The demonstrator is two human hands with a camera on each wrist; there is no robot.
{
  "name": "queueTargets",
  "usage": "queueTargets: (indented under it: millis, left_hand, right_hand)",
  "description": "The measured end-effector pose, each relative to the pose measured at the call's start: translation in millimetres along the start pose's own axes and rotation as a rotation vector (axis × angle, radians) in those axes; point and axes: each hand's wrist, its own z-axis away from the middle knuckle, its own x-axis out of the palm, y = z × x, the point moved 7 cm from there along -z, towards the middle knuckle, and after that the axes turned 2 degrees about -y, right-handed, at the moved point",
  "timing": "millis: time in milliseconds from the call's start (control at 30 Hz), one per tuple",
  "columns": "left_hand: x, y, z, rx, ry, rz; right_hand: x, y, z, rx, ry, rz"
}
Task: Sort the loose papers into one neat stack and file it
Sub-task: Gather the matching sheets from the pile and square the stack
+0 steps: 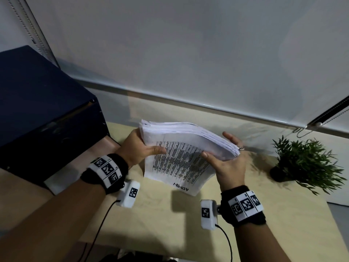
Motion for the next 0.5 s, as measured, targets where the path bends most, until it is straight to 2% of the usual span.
queueTargets:
  millis: [133,333,433,500]
  left_hand:
    - [5,2,-7,0.05,0.014,0.046]
    - [14,9,-9,0.035,-0.014,0.034]
    - [-2,8,-10,0.048,0.113,0.109]
    - [-9,10,-8,0.072,0.204,0.087]
  right_hand:
    - [-1,3,-7,0.01,0.007,0.038]
    - [-1,-4,-14,0.005,0.049,0.033]
    - [-2,0,-14,0.016,0.086,0.024]
    - [2,7,-13,0.038,0.057,0.062]
